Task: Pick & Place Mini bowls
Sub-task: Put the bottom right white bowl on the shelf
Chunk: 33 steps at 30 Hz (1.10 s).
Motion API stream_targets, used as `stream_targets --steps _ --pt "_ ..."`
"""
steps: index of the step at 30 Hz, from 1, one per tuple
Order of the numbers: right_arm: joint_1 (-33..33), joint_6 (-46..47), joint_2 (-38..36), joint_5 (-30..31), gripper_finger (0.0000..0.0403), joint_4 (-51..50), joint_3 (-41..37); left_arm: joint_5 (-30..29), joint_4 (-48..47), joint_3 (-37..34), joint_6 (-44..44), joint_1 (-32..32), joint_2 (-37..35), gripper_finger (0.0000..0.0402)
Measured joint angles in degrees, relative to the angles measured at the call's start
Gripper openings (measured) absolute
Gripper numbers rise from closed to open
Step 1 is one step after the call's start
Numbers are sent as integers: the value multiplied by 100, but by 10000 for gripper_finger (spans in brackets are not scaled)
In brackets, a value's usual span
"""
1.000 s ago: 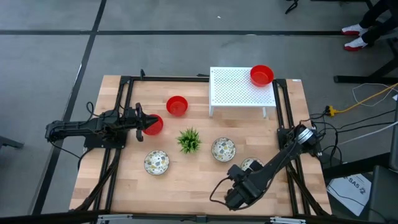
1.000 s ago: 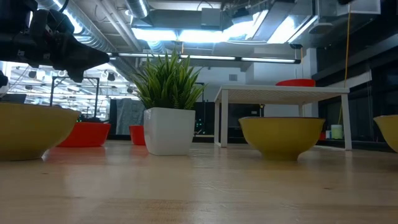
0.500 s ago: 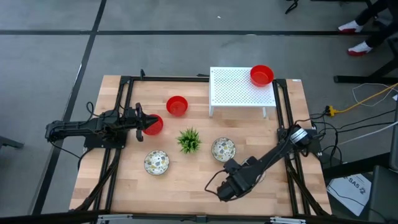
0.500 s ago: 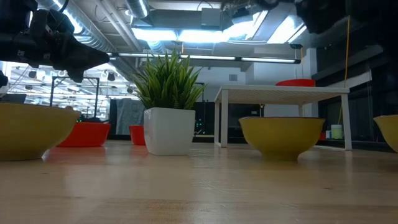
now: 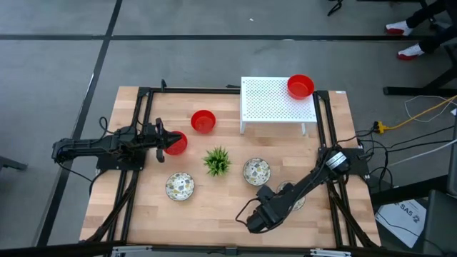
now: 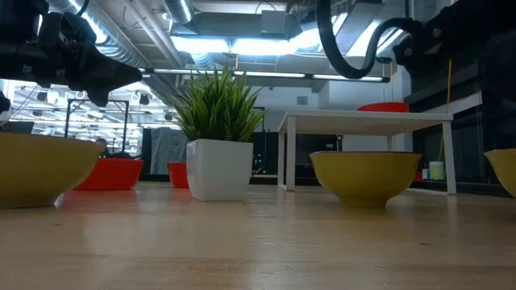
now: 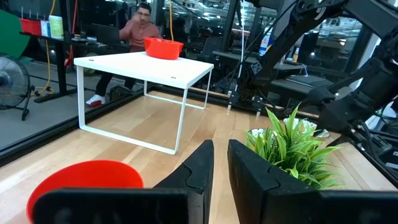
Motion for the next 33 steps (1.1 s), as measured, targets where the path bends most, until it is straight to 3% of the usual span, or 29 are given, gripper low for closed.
stream_targets --steps 10,25,33 --pt "12 -20 4 6 176 -16 0 0 0 2 -2 0 -2 45" --pt "12 -37 1 49 21 -52 0 0 -2 0 0 2 -2 45" --pt "12 -22 -7 59 17 94 0 0 -2 0 0 2 -2 41"
